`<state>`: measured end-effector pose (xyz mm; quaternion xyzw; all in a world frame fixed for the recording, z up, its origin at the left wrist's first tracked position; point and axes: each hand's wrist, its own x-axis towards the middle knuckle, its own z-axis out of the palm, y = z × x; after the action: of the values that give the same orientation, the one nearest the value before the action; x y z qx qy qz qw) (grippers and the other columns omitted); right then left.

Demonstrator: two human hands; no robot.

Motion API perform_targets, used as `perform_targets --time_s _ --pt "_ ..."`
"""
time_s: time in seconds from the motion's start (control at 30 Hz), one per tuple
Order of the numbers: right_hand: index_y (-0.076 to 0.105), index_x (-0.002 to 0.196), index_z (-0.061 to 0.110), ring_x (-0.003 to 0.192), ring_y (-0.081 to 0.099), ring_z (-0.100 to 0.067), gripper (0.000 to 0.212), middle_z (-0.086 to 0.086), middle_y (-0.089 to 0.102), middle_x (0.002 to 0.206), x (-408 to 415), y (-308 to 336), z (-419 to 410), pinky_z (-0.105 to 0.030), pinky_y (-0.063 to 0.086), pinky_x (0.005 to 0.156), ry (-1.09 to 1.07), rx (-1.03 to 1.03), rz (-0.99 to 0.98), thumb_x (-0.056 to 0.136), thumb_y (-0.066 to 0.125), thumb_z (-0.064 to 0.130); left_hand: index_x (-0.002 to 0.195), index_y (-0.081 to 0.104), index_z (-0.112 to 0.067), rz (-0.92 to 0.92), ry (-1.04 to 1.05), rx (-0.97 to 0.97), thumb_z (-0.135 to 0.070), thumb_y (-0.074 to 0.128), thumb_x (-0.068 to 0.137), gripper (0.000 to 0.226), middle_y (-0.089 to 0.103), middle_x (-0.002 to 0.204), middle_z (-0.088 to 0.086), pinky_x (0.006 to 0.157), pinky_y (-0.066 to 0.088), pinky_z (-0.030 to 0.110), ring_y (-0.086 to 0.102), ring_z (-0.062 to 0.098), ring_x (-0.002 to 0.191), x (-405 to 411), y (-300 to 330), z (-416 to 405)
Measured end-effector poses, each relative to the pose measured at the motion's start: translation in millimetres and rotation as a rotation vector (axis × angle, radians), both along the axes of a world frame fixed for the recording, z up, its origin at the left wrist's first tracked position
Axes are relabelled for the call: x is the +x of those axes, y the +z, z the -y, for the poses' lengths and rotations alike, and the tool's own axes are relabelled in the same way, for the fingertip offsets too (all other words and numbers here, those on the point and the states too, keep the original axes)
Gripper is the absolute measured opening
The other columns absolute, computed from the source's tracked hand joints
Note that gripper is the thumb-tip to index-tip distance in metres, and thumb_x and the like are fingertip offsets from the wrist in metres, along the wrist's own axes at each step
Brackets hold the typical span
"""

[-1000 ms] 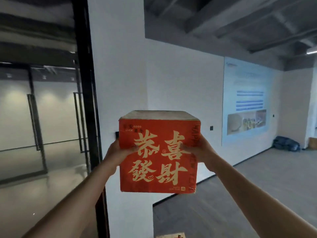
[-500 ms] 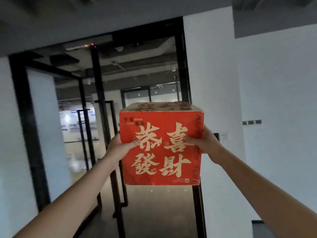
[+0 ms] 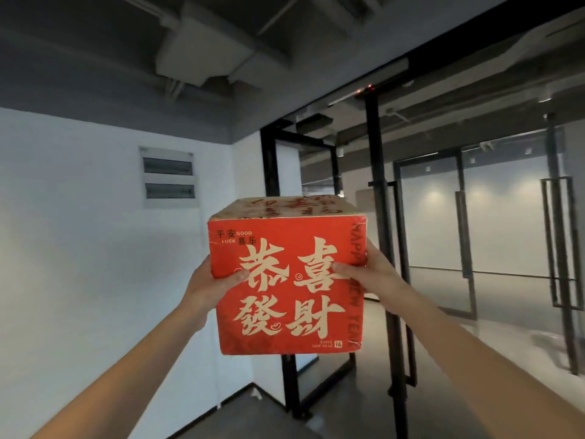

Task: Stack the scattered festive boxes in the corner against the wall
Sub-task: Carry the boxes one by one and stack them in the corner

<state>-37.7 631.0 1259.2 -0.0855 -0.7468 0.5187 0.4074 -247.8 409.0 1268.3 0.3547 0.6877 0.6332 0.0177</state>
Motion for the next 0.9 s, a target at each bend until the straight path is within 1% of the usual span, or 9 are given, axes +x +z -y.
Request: perform_targets --time_s 0.07,0.13,0.2,0.33,0.47,0.57,0.67,0.8,0.9 --pt "0.054 0.124 0.041 0.098 0.072 -0.011 0.055 0.013 0.073 0.108 -62.9 0.8 27.5 -0.035 0.059 0.078 0.056 0.006 0.014 0.079 0.082 0.028 0.122 0.056 -0.035 0.001 0.059 0.012 -0.042 0.084 0.073 0.057 0.071 0.111 -0.008 0.080 0.058 0.043 0.070 0.018 0.095 -43.5 -4.0 43.6" --pt "0.053 0.124 0.041 0.097 0.072 -0.011 0.054 0.014 0.073 0.106 -130.3 0.9 58.2 -0.031 0.059 0.073 0.117 0.019 0.021 0.079 0.082 0.029 0.120 0.058 -0.033 0.005 0.127 0.024 -0.039 0.084 0.074 0.053 0.072 0.109 -0.007 0.082 0.058 0.047 0.071 0.019 0.094 -88.4 -9.7 88.6" --pt "0.052 0.124 0.042 0.098 0.071 -0.011 0.055 0.014 0.073 0.107 -202.2 -0.6 96.0 -0.035 0.059 0.078 0.187 0.026 0.023 0.079 0.082 0.030 0.120 0.057 -0.030 0.030 0.215 0.043 -0.034 0.082 0.078 0.049 0.072 0.108 -0.006 0.083 0.058 0.048 0.071 0.020 0.093 -135.1 -15.4 138.4" --pt "0.051 0.124 0.039 0.101 0.070 -0.012 0.053 0.013 0.072 0.110 -343.7 -5.5 192.1 -0.035 0.057 0.077 0.356 0.015 0.049 0.081 0.080 0.029 0.121 0.057 -0.026 0.061 0.381 0.066 -0.033 0.082 0.079 0.050 0.072 0.107 -0.006 0.067 0.057 0.034 0.071 0.017 0.089 -221.5 -18.5 250.8" --pt "0.051 0.126 0.037 0.100 0.069 -0.014 0.053 0.012 0.071 0.111 -464.4 -12.3 288.3 -0.038 0.058 0.074 0.490 0.012 0.072 0.082 0.080 0.028 0.121 0.056 -0.026 0.042 0.510 0.044 -0.028 0.082 0.079 0.049 0.071 0.105 -0.008 0.061 0.055 0.028 0.070 0.012 0.087 -291.7 -22.9 361.2" --pt "0.051 0.127 0.035 0.101 0.070 -0.017 0.051 0.008 0.071 0.113 -539.6 -20.2 349.2 -0.046 0.059 0.082 0.563 0.004 0.085 0.084 0.078 0.024 0.121 0.056 -0.026 0.047 0.592 0.012 -0.016 0.084 0.078 0.053 0.072 0.109 -0.005 0.073 0.059 0.037 0.070 0.016 0.095 -339.8 -32.7 430.5" --pt "0.053 0.125 0.033 0.100 0.070 -0.018 0.048 0.007 0.072 0.112 -603.3 -30.5 401.8 -0.046 0.059 0.084 0.619 0.018 0.113 0.085 0.078 0.024 0.122 0.056 -0.028 0.057 0.684 -0.001 -0.011 0.086 0.074 0.059 0.072 0.110 -0.005 0.086 0.059 0.049 0.070 0.019 0.100 -383.7 -47.2 488.1" --pt "0.057 0.116 0.035 0.100 0.069 -0.019 0.037 0.007 0.071 0.110 -680.6 -43.2 455.2 -0.047 0.058 0.086 0.683 0.064 0.153 0.086 0.077 0.029 0.125 0.054 -0.028 0.058 0.776 0.020 -0.011 0.085 0.075 0.061 0.070 0.112 -0.005 0.083 0.060 0.044 0.069 0.018 0.103 -433.6 -68.1 539.2" --pt "0.058 0.120 0.034 0.103 0.068 -0.018 0.038 0.007 0.071 0.112 -737.6 -54.8 484.9 -0.048 0.058 0.087 0.731 0.106 0.156 0.086 0.075 0.031 0.130 0.051 -0.026 0.058 0.833 0.023 -0.012 0.083 0.077 0.063 0.069 0.115 -0.004 0.083 0.060 0.043 0.067 0.017 0.104 -472.0 -83.6 566.1"
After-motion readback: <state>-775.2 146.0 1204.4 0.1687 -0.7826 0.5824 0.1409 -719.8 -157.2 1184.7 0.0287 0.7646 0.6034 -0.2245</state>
